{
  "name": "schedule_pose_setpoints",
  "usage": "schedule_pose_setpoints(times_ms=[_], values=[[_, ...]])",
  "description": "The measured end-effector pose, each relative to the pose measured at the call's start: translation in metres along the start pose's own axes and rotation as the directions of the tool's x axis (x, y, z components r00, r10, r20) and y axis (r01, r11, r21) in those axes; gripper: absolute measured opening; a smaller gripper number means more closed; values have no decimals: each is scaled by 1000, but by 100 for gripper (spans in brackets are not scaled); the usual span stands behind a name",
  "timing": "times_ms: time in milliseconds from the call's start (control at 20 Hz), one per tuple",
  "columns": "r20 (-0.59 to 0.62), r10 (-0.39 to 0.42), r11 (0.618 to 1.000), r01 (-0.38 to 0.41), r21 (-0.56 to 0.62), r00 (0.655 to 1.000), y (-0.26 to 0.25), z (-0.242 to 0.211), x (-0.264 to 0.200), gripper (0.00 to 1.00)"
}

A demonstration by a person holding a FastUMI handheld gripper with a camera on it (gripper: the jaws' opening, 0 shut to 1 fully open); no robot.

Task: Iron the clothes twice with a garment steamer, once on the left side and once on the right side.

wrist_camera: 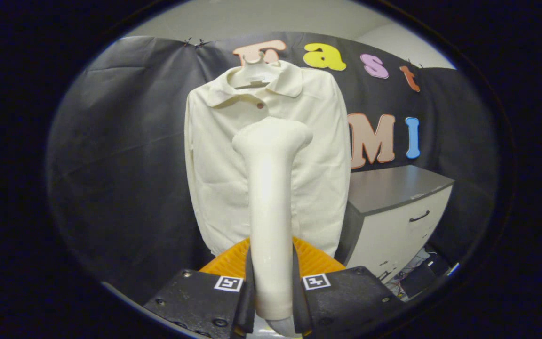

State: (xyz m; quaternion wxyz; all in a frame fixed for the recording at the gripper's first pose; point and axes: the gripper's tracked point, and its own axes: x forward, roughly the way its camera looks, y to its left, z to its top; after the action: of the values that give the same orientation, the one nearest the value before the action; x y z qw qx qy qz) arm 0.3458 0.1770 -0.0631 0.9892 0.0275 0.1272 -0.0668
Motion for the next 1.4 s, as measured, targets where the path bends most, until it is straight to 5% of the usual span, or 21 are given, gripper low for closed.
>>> schedule_pose_setpoints(times_ms=[750,1400], values=[[59,-33,999,34,-7,998,-51,66,70,32],[-16,12,1000,-12,-3,1000,-63,17,127,32]])
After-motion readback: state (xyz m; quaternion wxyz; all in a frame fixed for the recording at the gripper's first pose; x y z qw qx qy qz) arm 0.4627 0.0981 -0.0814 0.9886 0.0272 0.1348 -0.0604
